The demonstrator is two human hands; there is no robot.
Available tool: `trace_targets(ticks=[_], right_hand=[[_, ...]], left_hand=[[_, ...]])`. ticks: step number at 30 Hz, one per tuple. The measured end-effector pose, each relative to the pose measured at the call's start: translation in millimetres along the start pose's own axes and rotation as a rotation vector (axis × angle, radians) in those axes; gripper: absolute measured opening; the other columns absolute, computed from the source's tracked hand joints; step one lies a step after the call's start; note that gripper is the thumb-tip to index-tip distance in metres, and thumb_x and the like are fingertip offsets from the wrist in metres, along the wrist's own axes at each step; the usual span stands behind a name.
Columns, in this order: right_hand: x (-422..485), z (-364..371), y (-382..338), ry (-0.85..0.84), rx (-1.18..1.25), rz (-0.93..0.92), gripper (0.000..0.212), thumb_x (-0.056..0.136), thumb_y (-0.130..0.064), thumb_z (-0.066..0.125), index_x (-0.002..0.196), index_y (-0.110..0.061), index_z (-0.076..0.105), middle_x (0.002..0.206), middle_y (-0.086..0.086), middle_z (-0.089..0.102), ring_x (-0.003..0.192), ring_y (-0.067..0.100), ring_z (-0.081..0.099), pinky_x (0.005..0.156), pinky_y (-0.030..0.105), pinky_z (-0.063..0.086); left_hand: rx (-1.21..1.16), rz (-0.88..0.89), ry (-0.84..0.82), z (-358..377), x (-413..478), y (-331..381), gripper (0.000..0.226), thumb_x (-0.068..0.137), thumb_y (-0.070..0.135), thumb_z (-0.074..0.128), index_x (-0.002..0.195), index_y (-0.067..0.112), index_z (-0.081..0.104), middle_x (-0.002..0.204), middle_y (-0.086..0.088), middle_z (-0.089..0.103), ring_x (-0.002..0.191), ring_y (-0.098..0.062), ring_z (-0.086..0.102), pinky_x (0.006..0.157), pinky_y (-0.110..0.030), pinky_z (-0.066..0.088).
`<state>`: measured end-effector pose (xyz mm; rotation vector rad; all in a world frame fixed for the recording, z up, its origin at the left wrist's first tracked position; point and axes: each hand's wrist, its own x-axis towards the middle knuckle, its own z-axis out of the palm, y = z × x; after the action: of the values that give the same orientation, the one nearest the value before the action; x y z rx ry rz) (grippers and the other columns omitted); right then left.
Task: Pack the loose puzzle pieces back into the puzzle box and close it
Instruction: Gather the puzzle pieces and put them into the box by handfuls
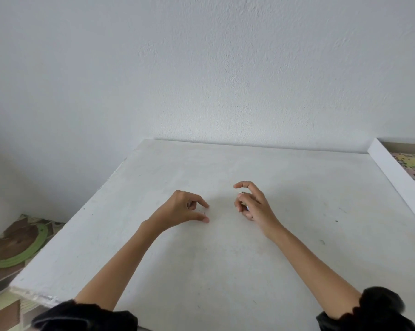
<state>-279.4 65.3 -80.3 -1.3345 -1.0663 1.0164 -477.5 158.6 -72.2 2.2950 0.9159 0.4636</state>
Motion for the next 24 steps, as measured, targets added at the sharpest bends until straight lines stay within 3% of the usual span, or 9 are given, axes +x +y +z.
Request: trace_targets(ticks=[5, 12, 16, 20, 22, 24], right_hand=[[2, -4, 0, 0.045, 0.141, 0.032, 0.029, 0.09, 0.001, 0.034, 0.093, -0.014, 0.059, 0.054, 0.001, 0.044, 0.035, 0.006, 0.022, 0.037, 0.013, 0.015], [3, -4, 1, 0.03, 0.131, 0.047, 0.03, 0.09, 0.0, 0.035, 0.09, -0.013, 0.062, 0.051, -0.001, 0.043, 0.036, 0.006, 0.021, 0.036, 0.015, 0.015], [0, -6, -1, 0.039, 0.128, 0.072, 0.032, 0.088, 0.001, 0.034, 0.089, -0.013, 0.062, 0.051, -0.001, 0.043, 0.036, 0.007, 0.021, 0.038, 0.015, 0.014], [-6, -12, -4, 0.038, 0.084, 0.096, 0.033, 0.087, 0.001, 0.034, 0.087, -0.014, 0.062, 0.053, 0.0, 0.043, 0.036, 0.008, 0.022, 0.04, 0.016, 0.014], [-11, -21, -4, 0.041, 0.06, 0.102, 0.033, 0.086, 0.001, 0.033, 0.087, -0.014, 0.062, 0.053, 0.001, 0.043, 0.036, 0.009, 0.022, 0.04, 0.015, 0.014], [-16, -31, -4, 0.049, 0.046, 0.106, 0.032, 0.086, 0.0, 0.033, 0.087, -0.014, 0.063, 0.054, 0.001, 0.043, 0.037, 0.009, 0.022, 0.04, 0.016, 0.015]], left_hand=[[-0.001, 0.068, 0.09, 1, -1, -4, 0.023, 0.059, 0.025, 0.085, 0.077, 0.015, 0.074, 0.053, 0.008, 0.034, 0.053, -0.008, 0.033, 0.053, -0.018, 0.025], [-0.014, 0.05, 0.026, -8, -3, -6, 0.013, 0.064, 0.019, 0.083, 0.073, 0.019, 0.074, 0.054, 0.009, 0.037, 0.052, -0.009, 0.032, 0.053, -0.015, 0.025], [0.004, -0.11, -0.209, -19, 7, 2, 0.015, 0.067, 0.021, 0.082, 0.068, 0.024, 0.067, 0.045, 0.011, 0.032, 0.046, -0.007, 0.03, 0.048, -0.012, 0.023], [0.158, -0.241, -0.452, -27, 25, 17, 0.009, 0.071, 0.02, 0.075, 0.067, 0.016, 0.068, 0.044, 0.013, 0.043, 0.046, -0.003, 0.038, 0.048, -0.013, 0.031], [0.182, -0.251, -0.499, -27, 29, 20, 0.008, 0.072, 0.016, 0.071, 0.066, 0.015, 0.066, 0.043, 0.013, 0.044, 0.046, -0.005, 0.039, 0.047, -0.015, 0.032], [0.173, -0.221, -0.44, -27, 28, 16, 0.011, 0.07, 0.017, 0.076, 0.065, 0.016, 0.067, 0.043, 0.013, 0.041, 0.046, -0.004, 0.036, 0.048, -0.014, 0.03]])
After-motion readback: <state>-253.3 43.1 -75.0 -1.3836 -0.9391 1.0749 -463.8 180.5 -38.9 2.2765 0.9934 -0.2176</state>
